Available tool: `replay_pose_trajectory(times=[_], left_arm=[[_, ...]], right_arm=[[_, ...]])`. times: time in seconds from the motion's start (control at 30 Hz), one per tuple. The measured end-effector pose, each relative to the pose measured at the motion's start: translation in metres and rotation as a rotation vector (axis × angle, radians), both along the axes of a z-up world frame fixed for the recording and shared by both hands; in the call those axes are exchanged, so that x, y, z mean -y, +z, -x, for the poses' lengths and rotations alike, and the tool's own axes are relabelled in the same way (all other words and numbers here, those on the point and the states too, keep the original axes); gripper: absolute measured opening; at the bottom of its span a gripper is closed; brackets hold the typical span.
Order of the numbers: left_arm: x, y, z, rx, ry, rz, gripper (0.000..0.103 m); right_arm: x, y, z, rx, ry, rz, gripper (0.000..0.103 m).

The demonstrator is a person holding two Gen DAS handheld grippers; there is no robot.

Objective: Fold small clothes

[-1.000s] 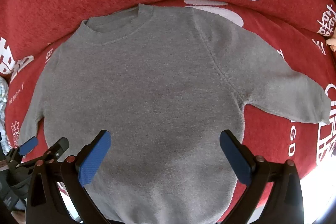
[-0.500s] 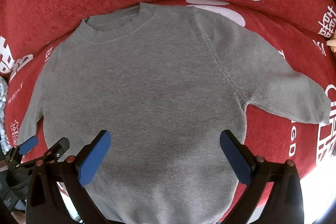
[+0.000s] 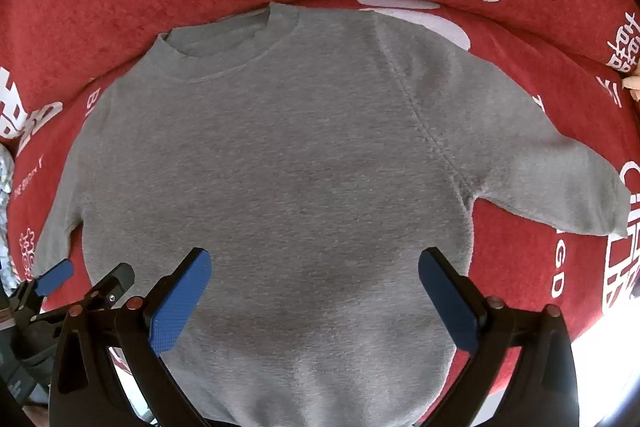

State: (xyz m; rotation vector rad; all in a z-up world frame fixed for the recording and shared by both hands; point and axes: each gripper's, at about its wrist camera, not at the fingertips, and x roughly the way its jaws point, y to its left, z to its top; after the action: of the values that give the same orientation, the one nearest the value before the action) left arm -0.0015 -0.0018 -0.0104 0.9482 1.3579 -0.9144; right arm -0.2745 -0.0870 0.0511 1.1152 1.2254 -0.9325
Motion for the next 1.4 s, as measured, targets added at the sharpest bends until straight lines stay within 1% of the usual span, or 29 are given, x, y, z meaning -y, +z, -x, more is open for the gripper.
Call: replay_pose_trajectory(times=[0.03, 0.13, 0.33, 0.37, 0.43, 0.63, 1.03, 1.23, 1.4], left_arm=[[0.000, 0.000, 0.000, 0.016, 0.000, 0.001, 0.103], [-0.002, 0.000, 0.000, 0.007, -0.002, -0.003, 0.103], [-0.005, 0.000, -0.004, 0.021, 0.003, -0.025, 0.103], [-0.006, 0.000, -0.005, 0.021, 0.005, -0.024, 0.103], [-0.007, 0.000, -0.006, 0.022, 0.008, -0.024, 0.103], [-0.009, 0.000, -0.010, 0.015, 0.007, 0.003, 0.103], [-0.019, 0.002, -0.019, -0.015, 0.025, 0.020, 0.103], [-0.031, 0.002, -0.034, -0.010, 0.043, 0.026, 0.103], [-0.046, 0.001, -0.057, -0.031, 0.097, 0.048, 0.103]], right_arm=[[-0.001, 0.000, 0.000, 0.000, 0.001, 0.000, 0.103], [-0.002, 0.000, -0.001, 0.008, 0.007, 0.010, 0.103], [-0.005, 0.002, -0.003, 0.024, 0.005, 0.043, 0.103], [-0.004, 0.001, -0.004, 0.004, 0.007, 0.044, 0.103], [-0.005, 0.001, -0.004, -0.010, 0.010, 0.040, 0.103], [-0.008, 0.003, -0.007, -0.024, 0.010, 0.043, 0.103], [-0.020, 0.010, -0.017, -0.027, 0.024, 0.039, 0.103], [-0.028, 0.011, -0.032, -0.030, 0.046, 0.038, 0.103], [-0.041, 0.013, -0.053, -0.014, 0.087, 0.039, 0.103]])
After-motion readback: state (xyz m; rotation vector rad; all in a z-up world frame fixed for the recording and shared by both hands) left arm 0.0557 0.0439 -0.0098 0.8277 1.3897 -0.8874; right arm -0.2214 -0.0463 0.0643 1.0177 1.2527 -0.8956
